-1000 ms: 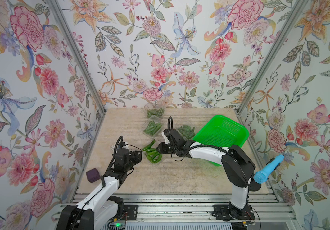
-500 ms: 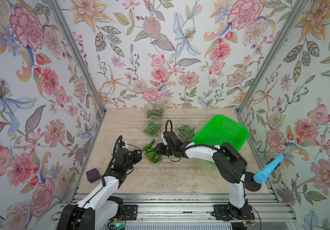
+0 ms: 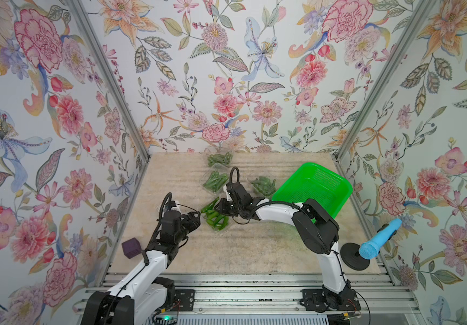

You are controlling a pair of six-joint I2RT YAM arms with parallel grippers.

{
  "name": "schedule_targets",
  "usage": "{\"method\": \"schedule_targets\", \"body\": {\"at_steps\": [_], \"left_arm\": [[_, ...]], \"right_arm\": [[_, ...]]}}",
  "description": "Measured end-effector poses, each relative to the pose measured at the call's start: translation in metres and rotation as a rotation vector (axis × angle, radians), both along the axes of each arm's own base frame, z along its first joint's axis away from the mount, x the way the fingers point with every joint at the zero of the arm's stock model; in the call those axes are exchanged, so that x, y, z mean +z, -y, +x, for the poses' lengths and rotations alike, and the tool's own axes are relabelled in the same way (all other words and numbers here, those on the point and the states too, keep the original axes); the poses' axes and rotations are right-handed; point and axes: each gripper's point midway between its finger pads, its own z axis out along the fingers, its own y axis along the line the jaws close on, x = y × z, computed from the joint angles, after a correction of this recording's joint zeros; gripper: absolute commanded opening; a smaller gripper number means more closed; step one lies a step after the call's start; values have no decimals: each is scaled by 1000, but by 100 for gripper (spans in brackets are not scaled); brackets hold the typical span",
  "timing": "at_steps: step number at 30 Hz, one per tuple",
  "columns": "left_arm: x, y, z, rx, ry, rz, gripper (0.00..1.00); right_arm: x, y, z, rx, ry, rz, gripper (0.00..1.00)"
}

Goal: Take small green peppers out of containers
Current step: Pick up the green pepper from the packing box.

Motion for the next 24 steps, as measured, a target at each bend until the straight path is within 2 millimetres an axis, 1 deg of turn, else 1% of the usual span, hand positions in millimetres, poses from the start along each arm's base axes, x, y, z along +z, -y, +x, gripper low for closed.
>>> {"method": "schedule_targets", "body": {"at_steps": [4, 6, 9, 12, 16, 18, 22, 24], "left_arm": [[-1, -1, 0, 0, -1, 4, 56], [-1, -1, 0, -1, -1, 5, 57], [-1, -1, 0, -1, 0, 6, 58], [-1, -1, 0, -1, 0, 6, 59], [0, -1, 1, -1, 4, 5, 59], [1, -1, 1, -1, 9, 4, 59], [6, -1, 3, 0, 27, 0, 59], [9, -1, 2, 3, 46, -6, 61]], "right_arm": [[0, 0, 0, 9, 12, -5, 9], [0, 3, -2, 10, 14, -4, 8], [6, 11, -7, 5, 19, 12, 8], [22, 17, -7, -8, 29, 63, 8], [47, 21, 2, -32, 40, 175, 8], [56, 22, 6, -40, 43, 229, 8], [65, 24, 10, -59, 31, 326, 8], [70, 24, 11, -65, 27, 375, 8]]}}
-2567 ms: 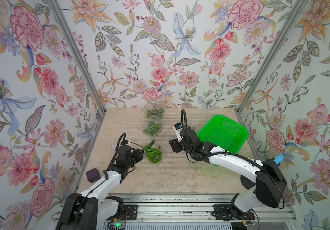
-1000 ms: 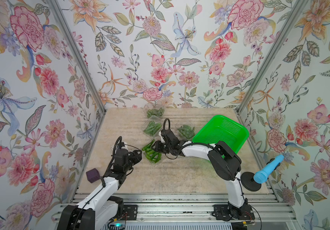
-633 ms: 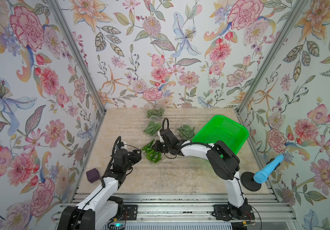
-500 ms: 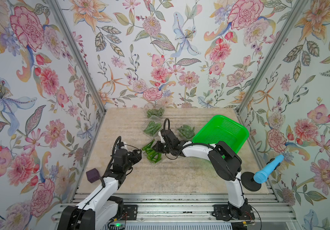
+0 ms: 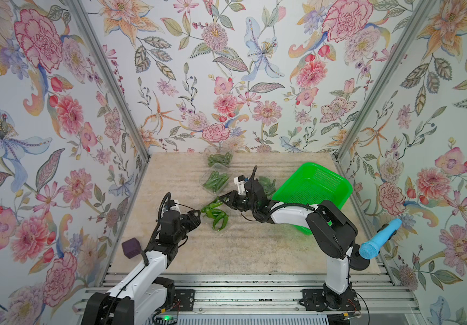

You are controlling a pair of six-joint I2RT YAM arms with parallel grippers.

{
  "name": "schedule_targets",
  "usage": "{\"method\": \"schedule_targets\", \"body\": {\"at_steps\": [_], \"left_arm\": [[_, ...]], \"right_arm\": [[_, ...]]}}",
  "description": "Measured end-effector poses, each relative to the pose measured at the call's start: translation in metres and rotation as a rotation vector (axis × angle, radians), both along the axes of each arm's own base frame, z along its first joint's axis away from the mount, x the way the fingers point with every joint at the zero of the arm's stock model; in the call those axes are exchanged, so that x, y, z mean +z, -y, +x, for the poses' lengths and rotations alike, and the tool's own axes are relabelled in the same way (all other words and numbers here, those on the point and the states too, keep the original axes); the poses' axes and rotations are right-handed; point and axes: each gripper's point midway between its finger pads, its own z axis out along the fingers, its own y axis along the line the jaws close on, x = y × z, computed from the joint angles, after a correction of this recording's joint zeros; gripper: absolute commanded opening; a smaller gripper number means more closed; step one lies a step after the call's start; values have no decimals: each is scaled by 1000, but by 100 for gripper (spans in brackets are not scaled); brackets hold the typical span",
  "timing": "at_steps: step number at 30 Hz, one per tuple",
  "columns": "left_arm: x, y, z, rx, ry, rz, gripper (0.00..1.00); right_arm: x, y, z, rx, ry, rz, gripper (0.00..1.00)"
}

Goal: Take small green peppers out of containers
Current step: Pick up the green pepper from the packing box.

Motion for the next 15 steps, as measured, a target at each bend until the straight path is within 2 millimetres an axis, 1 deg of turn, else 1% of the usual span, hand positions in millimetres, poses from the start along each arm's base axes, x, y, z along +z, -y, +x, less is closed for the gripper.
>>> {"method": "schedule_targets", "body": {"at_steps": [7, 9, 11, 13, 15], "left_arm": [[13, -5, -2, 22, 59, 3, 62], [13, -6, -2, 25, 61, 13, 62], [10, -8, -3, 27, 51, 25, 63], [8, -9, -4, 31, 45, 37, 65], [8, -10, -4, 29, 46, 44, 66]], "right_arm": [[20, 4, 7, -20, 40, 92, 8], [26, 11, 9, -33, 49, 97, 8], [38, 24, 9, -54, 68, 104, 8], [55, 44, 11, -85, 99, 109, 8], [79, 72, 16, -133, 146, 114, 9]]}}
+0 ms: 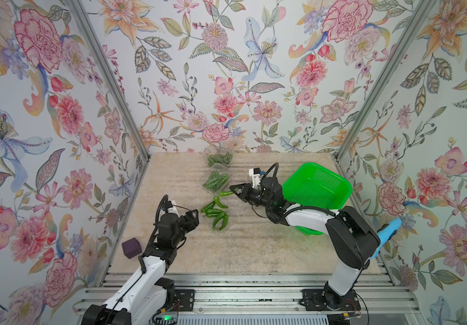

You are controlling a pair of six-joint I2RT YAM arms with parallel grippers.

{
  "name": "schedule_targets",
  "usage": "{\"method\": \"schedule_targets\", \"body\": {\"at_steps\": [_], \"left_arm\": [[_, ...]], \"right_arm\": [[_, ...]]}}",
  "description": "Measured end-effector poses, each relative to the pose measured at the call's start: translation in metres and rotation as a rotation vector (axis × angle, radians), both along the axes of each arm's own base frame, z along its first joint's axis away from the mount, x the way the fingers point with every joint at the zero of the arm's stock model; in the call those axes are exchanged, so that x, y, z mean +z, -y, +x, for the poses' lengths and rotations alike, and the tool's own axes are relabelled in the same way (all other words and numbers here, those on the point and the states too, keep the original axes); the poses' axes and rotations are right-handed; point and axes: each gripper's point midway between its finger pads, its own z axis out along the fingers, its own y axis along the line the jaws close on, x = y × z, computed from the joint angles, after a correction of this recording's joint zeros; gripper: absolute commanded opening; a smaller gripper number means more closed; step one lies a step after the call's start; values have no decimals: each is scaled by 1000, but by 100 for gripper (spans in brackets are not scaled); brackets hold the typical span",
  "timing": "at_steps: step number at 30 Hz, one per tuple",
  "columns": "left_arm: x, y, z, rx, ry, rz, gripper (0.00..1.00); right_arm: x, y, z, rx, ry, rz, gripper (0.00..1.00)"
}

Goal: Take small green peppers out of containers
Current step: Pick up the green pepper from the packing box, then place the green pepper in the basket.

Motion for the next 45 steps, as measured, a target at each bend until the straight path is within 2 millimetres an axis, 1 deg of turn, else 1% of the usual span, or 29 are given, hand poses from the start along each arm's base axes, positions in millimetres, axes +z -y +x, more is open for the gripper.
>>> {"method": "schedule_targets", "body": {"at_steps": [1, 3, 5, 7, 9, 10, 11, 12, 13, 14, 15, 17, 18, 20, 24, 27, 28, 30, 31, 32, 34, 36, 37, 39, 42, 44, 45], "left_arm": [[0, 0, 0, -1, 1, 3, 67], [2, 0, 1, -3, 8, 3, 68], [5, 1, 2, -6, 22, 2, 69], [8, 2, 3, -14, 37, -1, 69], [10, 6, 5, -33, 51, -4, 70], [12, 7, 5, -38, 57, -4, 70], [13, 7, 6, -43, 64, -3, 70], [15, 8, 6, -49, 73, -3, 70], [16, 9, 7, -55, 80, -3, 70], [18, 10, 7, -62, 87, -2, 71], [20, 11, 8, -65, 94, 2, 71], [23, 11, 8, -72, 107, 11, 73], [24, 11, 9, -75, 113, 17, 74], [26, 11, 9, -81, 124, 32, 78], [32, 10, 8, -86, 154, 60, 82], [36, 5, 8, -71, 166, 91, 83], [36, 3, 8, -65, 163, 102, 85], [37, -1, 9, -45, 157, 123, 91], [38, -4, 10, -29, 153, 134, 98], [38, -7, 10, -15, 147, 145, 100], [38, -12, 11, 1, 138, 168, 100], [36, -14, 11, 9, 123, 184, 100], [36, -15, 12, 13, 115, 192, 100], [33, -16, 14, 14, 89, 207, 100], [28, -16, 19, 2, 42, 245, 100], [27, -19, 21, 4, 25, 292, 100], [28, -21, 21, 11, 23, 320, 100]], "right_arm": [[10, 14, 3, -28, 21, 2, 9], [36, 56, 11, -111, 71, 7, 9], [53, 97, 15, -194, 109, -10, 10], [65, 140, 17, -287, 142, -36, 11], [68, 180, 17, -369, 157, -62, 12], [65, 197, 18, -404, 154, -73, 12], [58, 215, 19, -442, 143, -87, 11], [46, 233, 21, -480, 119, -106, 11], [33, 247, 22, -509, 93, -123, 11], [16, 260, 23, -535, 56, -144, 11], [-2, 270, 22, -552, 14, -163, 11], [-35, 281, 20, -567, -63, -196, 11], [-52, 283, 17, -566, -104, -217, 11], [-74, 284, 13, -556, -158, -248, 12], [-96, 285, 12, -542, -203, -287, 18], [-110, 286, 10, -533, -233, -320, 35], [-115, 287, 9, -528, -243, -336, 44], [-124, 288, 7, -518, -265, -364, 52], [-126, 288, 6, -513, -270, -385, 59], [-127, 289, 5, -511, -272, -406, 64], [-122, 290, 8, -508, -258, -445, 67], [-112, 287, 13, -487, -229, -500, 68], [-103, 282, 17, -468, -201, -534, 69], [-82, 266, 24, -420, -122, -608, 70], [-47, 229, 27, -354, 33, -742, 69], [-28, 197, 22, -297, 141, -818, 69], [-22, 184, 18, -270, 175, -834, 69]]}}
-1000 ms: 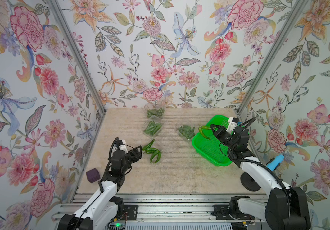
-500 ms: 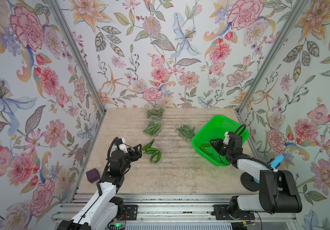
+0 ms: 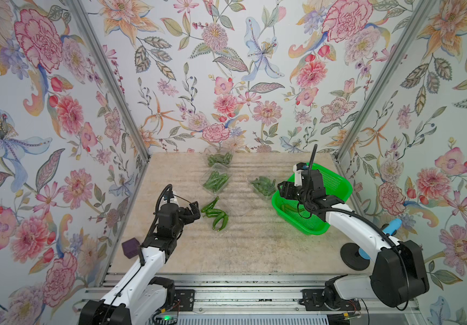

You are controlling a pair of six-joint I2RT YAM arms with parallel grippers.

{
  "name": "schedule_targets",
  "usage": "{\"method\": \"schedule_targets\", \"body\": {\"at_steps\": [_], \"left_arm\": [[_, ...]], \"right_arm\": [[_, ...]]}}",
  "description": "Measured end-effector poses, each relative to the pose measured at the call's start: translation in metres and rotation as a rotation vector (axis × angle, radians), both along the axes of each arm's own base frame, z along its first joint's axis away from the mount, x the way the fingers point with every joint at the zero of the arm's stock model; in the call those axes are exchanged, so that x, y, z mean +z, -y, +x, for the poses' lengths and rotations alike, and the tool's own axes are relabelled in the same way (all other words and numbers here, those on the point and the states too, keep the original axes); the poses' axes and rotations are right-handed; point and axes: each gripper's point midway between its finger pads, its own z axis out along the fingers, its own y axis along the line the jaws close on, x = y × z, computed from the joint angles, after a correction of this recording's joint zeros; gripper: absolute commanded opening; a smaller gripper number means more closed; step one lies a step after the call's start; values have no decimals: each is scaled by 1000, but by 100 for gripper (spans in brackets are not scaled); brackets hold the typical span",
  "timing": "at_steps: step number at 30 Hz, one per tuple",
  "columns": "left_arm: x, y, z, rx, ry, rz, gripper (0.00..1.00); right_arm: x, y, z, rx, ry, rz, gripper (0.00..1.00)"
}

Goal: Take small green peppers out of containers
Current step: Place the green pepper in the basket, then pick up the green pepper from the packing box.

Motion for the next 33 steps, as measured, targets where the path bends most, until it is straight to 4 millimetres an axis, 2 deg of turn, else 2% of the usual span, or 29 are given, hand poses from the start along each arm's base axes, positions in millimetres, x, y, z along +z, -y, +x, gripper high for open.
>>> {"method": "schedule_targets", "body": {"at_steps": [2, 5, 9, 11, 16, 19, 23, 28, 33], "left_arm": [[3, -3, -1, 20, 7, 80, 100], [12, -2, -5, 38, 37, 187, 100], [31, -14, -9, 94, 100, 242, 100], [34, -18, -10, 114, 108, 260, 100], [21, -20, -8, 119, 65, 291, 100], [11, -20, -7, 114, 28, 305, 100], [3, -20, -7, 113, 2, 313, 100], [5, -24, -7, 141, 14, 314, 100], [7, -32, -17, 178, 60, 297, 100]], "right_arm": [[9, -24, -9, 66, 20, -32, 70], [12, -43, -8, 102, 11, -30, 71], [-3, -80, 1, 154, -74, -13, 64], [-15, -114, -1, 213, -123, -6, 64], [-44, -199, -44, 383, -263, 25, 59], [-57, -234, -66, 431, -341, 57, 54], [-78, -252, -74, 412, -436, 89, 49], [-109, -258, -73, 356, -535, 100, 49], [-134, -259, -78, 313, -611, 92, 48]]}}
